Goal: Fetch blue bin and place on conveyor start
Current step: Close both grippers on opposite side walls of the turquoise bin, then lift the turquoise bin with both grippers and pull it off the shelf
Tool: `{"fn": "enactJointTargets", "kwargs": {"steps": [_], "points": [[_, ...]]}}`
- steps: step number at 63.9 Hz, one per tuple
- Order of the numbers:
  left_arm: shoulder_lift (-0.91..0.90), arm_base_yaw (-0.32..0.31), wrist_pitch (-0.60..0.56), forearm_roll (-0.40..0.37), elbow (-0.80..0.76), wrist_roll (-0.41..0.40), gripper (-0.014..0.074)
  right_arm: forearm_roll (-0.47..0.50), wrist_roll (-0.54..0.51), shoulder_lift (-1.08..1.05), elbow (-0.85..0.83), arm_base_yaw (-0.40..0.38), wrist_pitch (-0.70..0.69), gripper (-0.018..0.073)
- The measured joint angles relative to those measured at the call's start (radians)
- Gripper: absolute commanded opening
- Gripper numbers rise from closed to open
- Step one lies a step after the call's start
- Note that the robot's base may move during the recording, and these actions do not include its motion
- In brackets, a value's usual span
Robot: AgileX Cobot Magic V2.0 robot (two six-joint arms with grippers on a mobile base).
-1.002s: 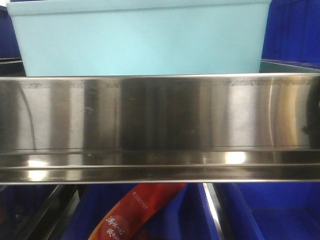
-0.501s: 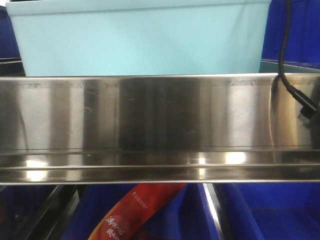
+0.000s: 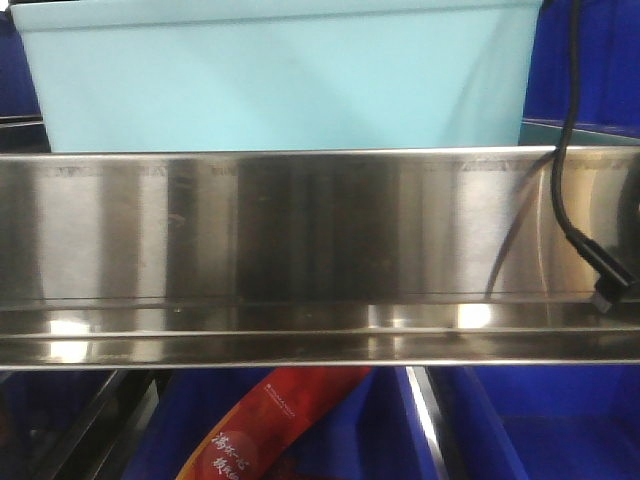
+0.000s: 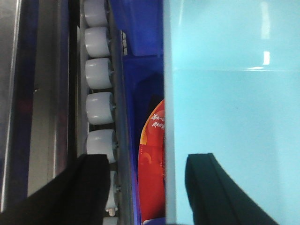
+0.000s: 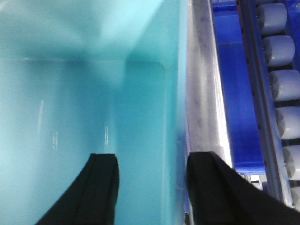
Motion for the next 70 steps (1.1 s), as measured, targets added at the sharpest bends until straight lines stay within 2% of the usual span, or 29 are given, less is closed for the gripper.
{"fn": "enactJointTargets", "kwargs": {"steps": [65, 70], "points": [[0.019, 0.000, 0.019, -0.011, -0.003, 0.007, 0.0284, 0.007, 0.059, 0.022, 0.003, 0.000, 0.000, 0.0235], [0.019, 0.000, 0.019, -0.011, -0.003, 0.007, 0.0259, 0.007, 0.059, 0.022, 0.003, 0.000, 0.000, 0.0232]]}}
